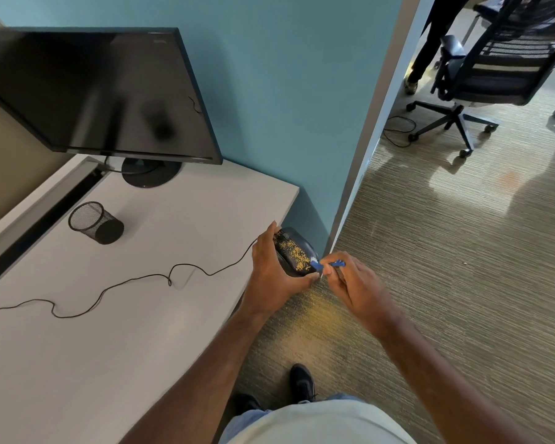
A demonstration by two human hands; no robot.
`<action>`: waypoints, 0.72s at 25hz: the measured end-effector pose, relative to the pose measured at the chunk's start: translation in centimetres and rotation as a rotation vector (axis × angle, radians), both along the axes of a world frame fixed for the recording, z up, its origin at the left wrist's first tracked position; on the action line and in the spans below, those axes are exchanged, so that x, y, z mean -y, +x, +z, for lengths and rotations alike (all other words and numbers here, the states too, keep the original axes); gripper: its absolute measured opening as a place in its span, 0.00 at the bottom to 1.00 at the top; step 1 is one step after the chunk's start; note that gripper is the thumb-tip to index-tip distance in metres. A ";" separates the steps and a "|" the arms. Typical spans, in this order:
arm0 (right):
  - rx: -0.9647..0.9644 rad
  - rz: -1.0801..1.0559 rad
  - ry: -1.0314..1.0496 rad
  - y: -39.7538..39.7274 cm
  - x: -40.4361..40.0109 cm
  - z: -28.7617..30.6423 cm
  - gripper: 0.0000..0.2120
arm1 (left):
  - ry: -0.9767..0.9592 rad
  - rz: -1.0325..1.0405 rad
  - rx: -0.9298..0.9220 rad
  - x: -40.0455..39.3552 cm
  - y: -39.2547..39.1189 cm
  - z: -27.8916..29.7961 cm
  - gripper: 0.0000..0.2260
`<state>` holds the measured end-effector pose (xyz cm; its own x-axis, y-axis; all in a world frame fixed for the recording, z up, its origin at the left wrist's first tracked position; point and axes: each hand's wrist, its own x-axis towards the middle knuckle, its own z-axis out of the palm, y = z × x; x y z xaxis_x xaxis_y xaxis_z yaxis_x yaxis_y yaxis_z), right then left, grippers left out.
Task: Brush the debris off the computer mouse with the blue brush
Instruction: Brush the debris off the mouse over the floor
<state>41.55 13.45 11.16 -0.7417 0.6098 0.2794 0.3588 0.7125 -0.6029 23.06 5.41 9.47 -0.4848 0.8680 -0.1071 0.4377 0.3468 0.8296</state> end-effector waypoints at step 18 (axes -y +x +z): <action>-0.069 0.052 -0.051 -0.9 0.4 1.6 0.17 | -0.014 0.005 -0.039 -0.4 0.4 -0.1 0.58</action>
